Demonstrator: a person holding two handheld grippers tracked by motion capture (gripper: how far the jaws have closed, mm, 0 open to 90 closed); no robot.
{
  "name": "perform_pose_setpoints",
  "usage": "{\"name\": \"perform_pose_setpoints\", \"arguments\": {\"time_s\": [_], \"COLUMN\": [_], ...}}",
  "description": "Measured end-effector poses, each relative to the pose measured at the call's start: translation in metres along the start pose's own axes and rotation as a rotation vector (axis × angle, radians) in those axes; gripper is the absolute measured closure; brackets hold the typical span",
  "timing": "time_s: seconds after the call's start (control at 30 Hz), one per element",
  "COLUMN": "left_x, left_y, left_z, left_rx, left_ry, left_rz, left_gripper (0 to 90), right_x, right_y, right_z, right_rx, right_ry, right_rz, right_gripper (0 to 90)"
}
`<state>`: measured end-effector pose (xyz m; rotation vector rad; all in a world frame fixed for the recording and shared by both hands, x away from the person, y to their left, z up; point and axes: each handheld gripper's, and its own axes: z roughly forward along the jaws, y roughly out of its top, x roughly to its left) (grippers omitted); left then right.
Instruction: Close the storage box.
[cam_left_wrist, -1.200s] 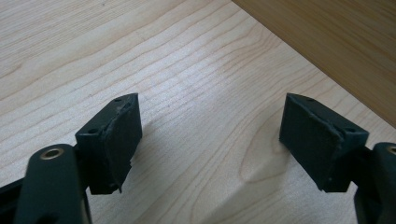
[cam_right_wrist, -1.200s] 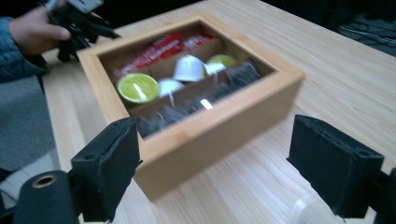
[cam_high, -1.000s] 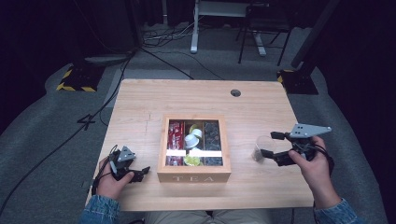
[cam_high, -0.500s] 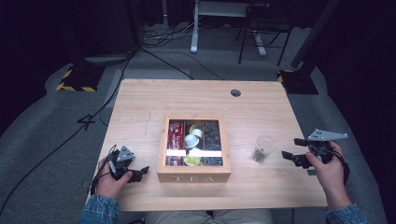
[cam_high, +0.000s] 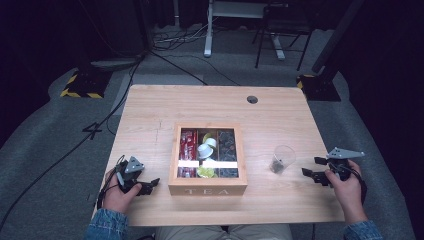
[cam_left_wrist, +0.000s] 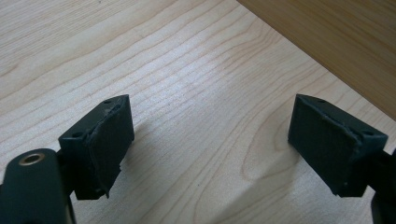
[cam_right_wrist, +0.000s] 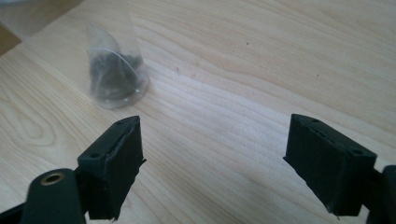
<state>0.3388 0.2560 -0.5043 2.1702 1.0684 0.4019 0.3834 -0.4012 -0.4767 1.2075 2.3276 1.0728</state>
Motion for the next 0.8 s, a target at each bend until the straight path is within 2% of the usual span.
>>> {"name": "perform_pose_setpoints", "arguments": {"time_s": [0.2,0.5,0.6,0.8], "left_x": [0.0,0.0,0.0,-0.001], "left_y": [0.0,0.0,0.0,0.0], "left_z": [0.0,0.0,0.0,0.0], "left_rx": [0.0,0.0,0.0,0.0], "left_ry": [0.0,0.0,0.001,0.007], "left_rz": [0.0,0.0,0.0,-0.008], "left_gripper": [14.7,14.7,14.7,14.5], "right_x": [-0.002,0.003,0.003,0.003], "right_y": [-0.007,-0.016,-0.019,-0.019], "right_z": [0.004,0.017,0.02,0.02], "right_rx": [-0.006,0.036,0.007,0.007], "right_ry": [-0.015,-0.044,-0.056,-0.056], "right_rz": [0.001,-0.048,-0.048,-0.05], "right_gripper": [18.7,15.9,13.5,13.1]}}
